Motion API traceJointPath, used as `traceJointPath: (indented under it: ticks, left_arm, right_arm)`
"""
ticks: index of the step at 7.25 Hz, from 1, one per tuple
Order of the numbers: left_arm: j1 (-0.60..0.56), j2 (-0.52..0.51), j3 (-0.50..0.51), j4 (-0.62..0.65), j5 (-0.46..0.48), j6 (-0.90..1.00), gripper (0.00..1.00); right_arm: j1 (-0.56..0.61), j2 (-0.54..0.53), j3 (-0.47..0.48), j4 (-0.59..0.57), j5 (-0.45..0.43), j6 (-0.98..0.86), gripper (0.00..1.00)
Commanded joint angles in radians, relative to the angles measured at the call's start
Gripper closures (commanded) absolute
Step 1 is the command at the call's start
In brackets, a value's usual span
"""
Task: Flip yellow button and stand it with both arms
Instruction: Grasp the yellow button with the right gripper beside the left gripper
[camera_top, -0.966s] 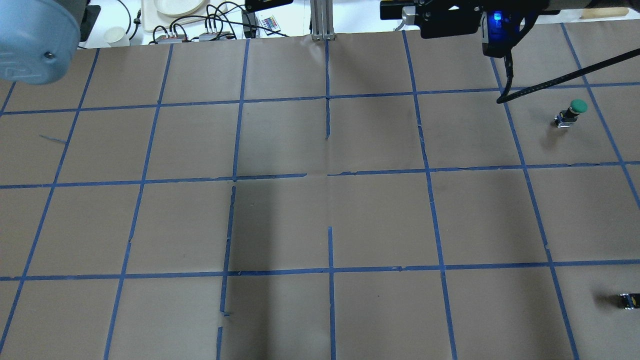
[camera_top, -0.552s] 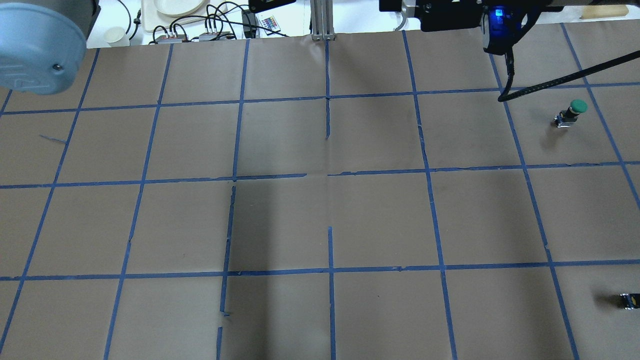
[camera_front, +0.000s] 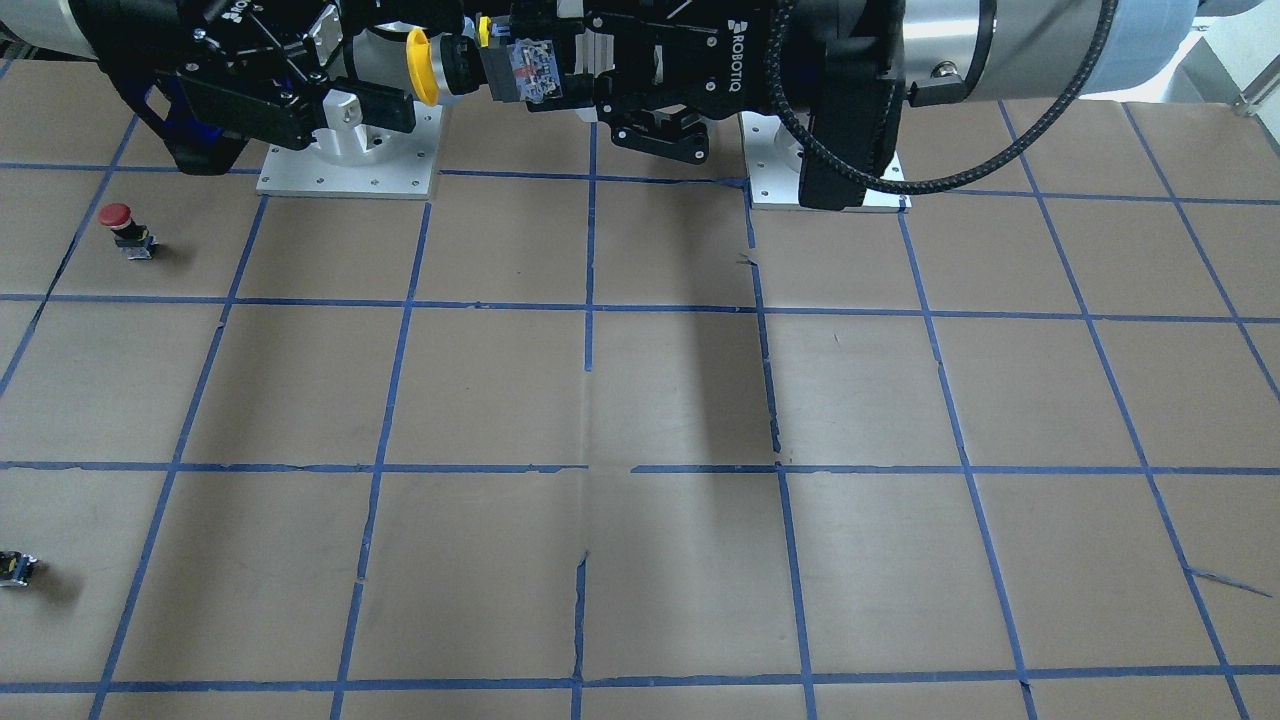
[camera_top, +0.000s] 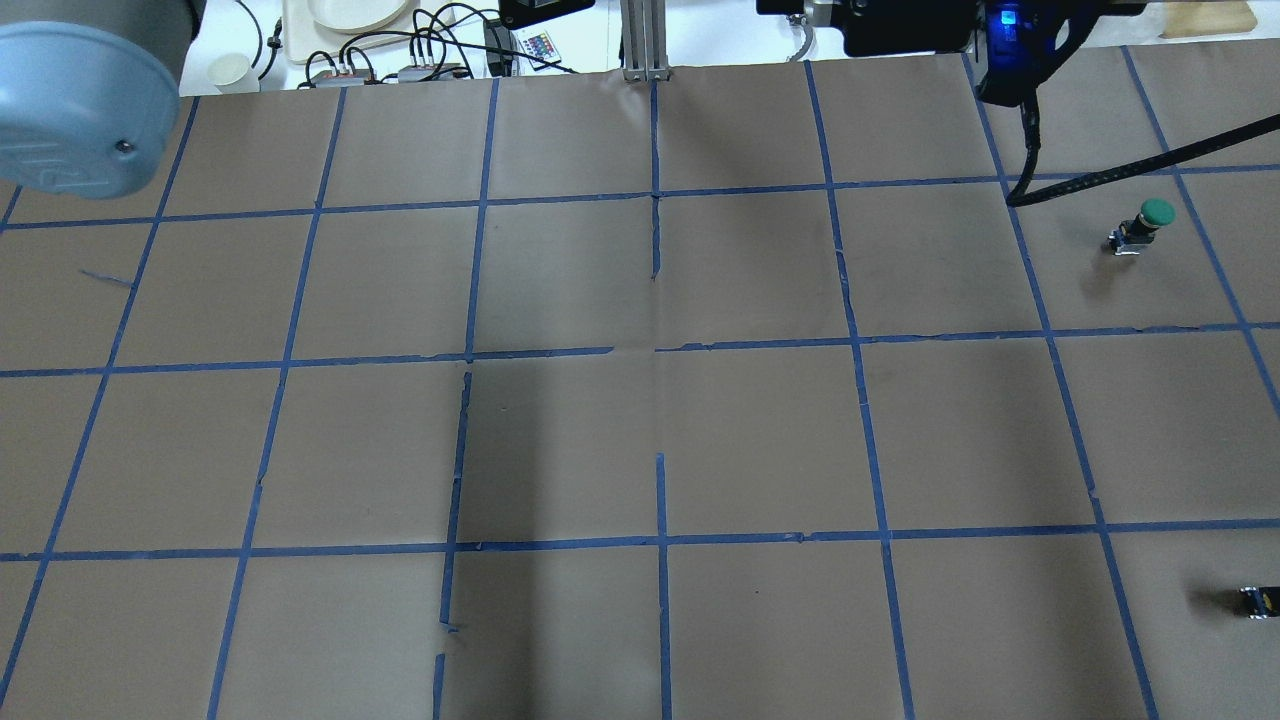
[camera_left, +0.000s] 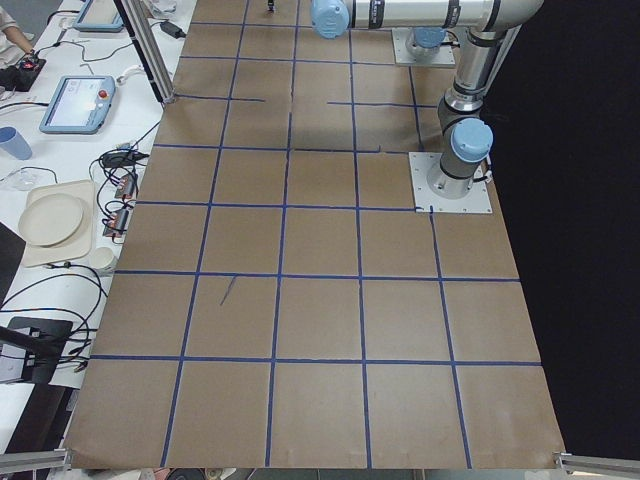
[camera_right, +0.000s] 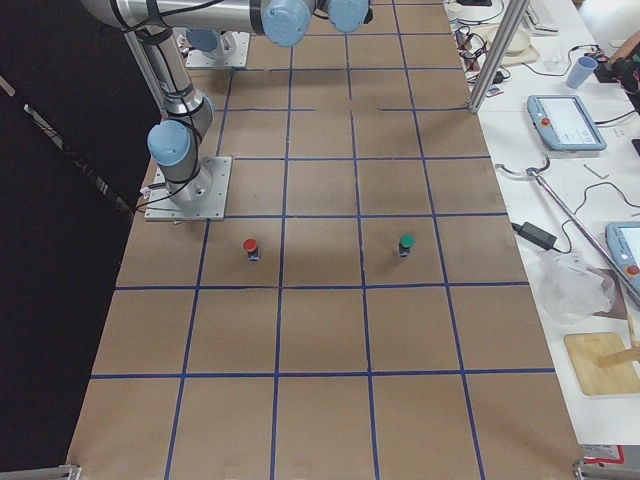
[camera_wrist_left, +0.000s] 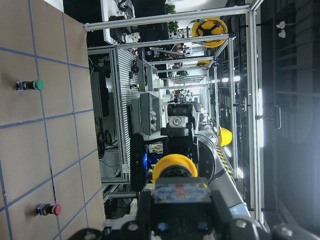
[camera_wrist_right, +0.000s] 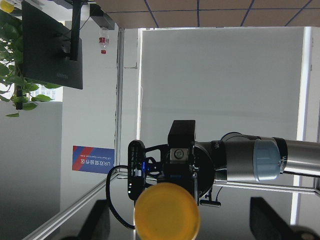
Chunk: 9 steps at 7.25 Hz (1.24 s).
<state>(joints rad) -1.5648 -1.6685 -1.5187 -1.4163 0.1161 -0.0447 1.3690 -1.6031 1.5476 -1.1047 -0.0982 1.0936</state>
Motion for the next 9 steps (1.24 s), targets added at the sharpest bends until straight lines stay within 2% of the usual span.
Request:
traceJointPath:
  ticks: [1,4,5,6,7,9]
  left_arm:
    - [0.0,0.001,-0.001,0.002,0.0,-0.001,0.91]
    - [0.0,0.001,-0.001,0.002,0.0,-0.001,0.91]
    - [0.0,0.001,-0.001,0.002,-0.001,-0.009,0.88]
    - [0.0,0.003,-0.001,0.0,0.004,-0.017,0.49]
    - [-0.001,0.007,-0.001,0.0,0.007,-0.021,0.01]
    - [0.0,0.007,0.0,0.002,0.01,-0.055,0.01]
  right_arm:
    - [-0.001,0.002,0.0,0.0,0.024,0.0,0.49]
    - [-0.001,0.003,0.002,0.0,0.026,-0.001,0.82]
    - [-0.001,0.003,0.002,-0.001,0.026,0.0,0.89]
    - [-0.001,0.003,0.002,-0.001,0.026,0.0,0.91]
    - [-0.001,0.003,0.002,0.0,0.032,0.0,0.92]
    - [-0.005,0.006,0.0,-0.001,0.037,0.002,0.92]
